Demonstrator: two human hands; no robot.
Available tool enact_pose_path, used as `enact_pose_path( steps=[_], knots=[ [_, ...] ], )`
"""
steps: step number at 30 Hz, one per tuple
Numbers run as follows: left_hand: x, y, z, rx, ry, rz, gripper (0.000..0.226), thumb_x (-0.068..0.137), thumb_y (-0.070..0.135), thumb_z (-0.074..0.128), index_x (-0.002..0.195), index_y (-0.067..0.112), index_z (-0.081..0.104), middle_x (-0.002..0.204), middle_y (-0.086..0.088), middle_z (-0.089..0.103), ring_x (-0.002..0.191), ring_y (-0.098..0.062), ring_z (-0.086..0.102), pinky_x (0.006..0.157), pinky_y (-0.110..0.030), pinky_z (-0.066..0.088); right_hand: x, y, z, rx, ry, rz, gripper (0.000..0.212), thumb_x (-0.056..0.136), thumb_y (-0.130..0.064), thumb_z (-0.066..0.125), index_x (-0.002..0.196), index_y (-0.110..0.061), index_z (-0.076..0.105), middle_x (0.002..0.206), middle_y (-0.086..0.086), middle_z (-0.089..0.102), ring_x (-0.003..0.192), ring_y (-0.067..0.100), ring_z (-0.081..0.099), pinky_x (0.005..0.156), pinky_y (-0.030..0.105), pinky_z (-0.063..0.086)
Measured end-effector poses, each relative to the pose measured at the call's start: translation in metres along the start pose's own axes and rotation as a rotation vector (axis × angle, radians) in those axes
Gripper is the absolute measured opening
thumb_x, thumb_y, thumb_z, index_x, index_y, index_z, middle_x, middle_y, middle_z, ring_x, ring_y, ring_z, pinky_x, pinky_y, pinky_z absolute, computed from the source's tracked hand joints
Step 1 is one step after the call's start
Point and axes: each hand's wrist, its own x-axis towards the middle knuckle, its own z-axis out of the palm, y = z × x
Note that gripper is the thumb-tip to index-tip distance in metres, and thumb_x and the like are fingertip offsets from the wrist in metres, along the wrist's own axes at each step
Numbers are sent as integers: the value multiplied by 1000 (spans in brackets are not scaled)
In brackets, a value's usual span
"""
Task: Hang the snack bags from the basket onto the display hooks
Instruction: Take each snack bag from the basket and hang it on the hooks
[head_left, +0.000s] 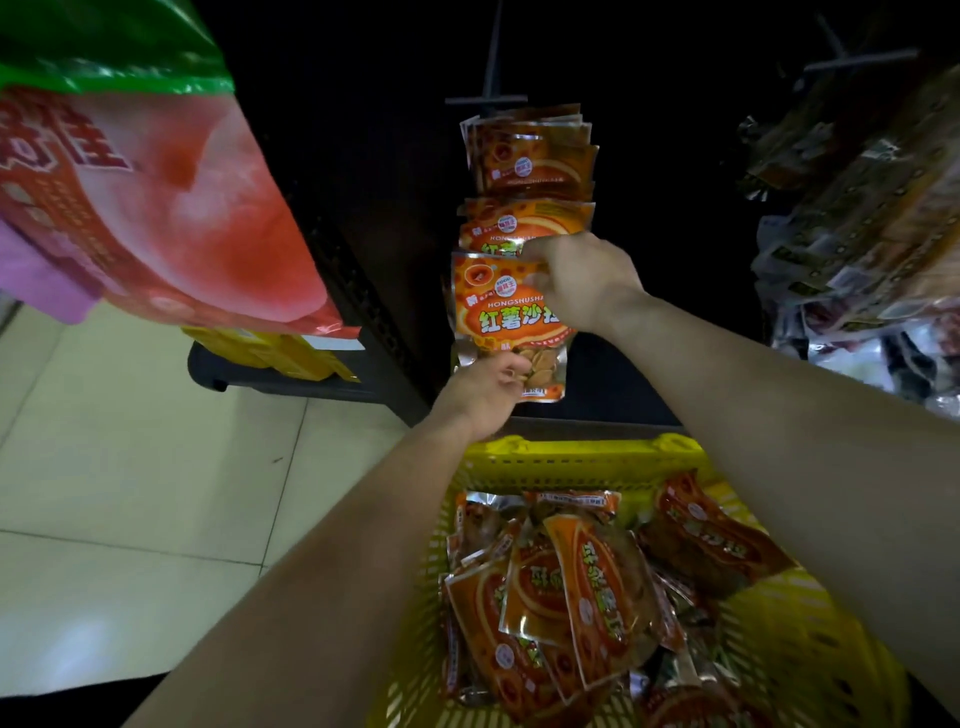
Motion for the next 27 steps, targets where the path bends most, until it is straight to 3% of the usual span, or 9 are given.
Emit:
enact_pose_path(
  steps=[7, 10, 14, 18, 22, 27],
  knots=[
    [-4, -11, -1, 75, -86, -3, 25, 99, 28, 56, 121, 37, 61, 125, 4, 66, 106, -12, 60, 89, -26, 47, -6, 3, 4, 22, -67, -30, 38, 96, -40, 55, 134, -33, 54, 131, 10, 58, 114, 32, 59, 87, 43, 54],
    [-9, -13, -6, 148, -87, -30, 28, 99, 29, 55, 126, 32, 63, 129, 3, 64, 110, -14, 59, 94, -28, 46, -14, 1, 9, 24, -93, -39, 41, 95, -40, 58, 134, -29, 55, 131, 9, 59, 115, 30, 59, 84, 39, 52],
    [-18, -13, -11, 102, -8, -20, 30, 99, 33, 55, 128, 35, 61, 126, 6, 66, 99, -8, 59, 82, -21, 46, -18, -4, 14, 17, -71, -45, 42, 94, -38, 58, 134, -27, 55, 124, 7, 64, 107, 28, 62, 79, 39, 54],
    [-21, -10, -6, 51, -1, -11, 45, 100, 30, 54, 145, 35, 48, 134, 5, 63, 112, -10, 60, 103, -32, 48, -16, -4, 11, 5, -49, -62, 61, 85, -41, 64, 141, -26, 46, 132, 8, 59, 118, 30, 57, 93, 44, 49],
    [-17, -8, -3, 40, 29, -33, 49, 100, 31, 54, 146, 40, 44, 138, 4, 61, 118, -13, 59, 104, -37, 49, -16, 0, 15, -21, -11, -60, 71, 82, -42, 66, 145, -26, 38, 141, 7, 52, 130, 30, 46, 103, 49, 38],
    [-25, -10, -5, 140, -14, -33, 48, 100, 33, 53, 147, 37, 44, 142, 4, 58, 122, -16, 57, 105, -32, 44, -30, 4, 11, -51, 42, 6, 76, 83, -41, 67, 148, -22, 31, 145, 9, 46, 130, 31, 43, 104, 48, 38]
  ],
)
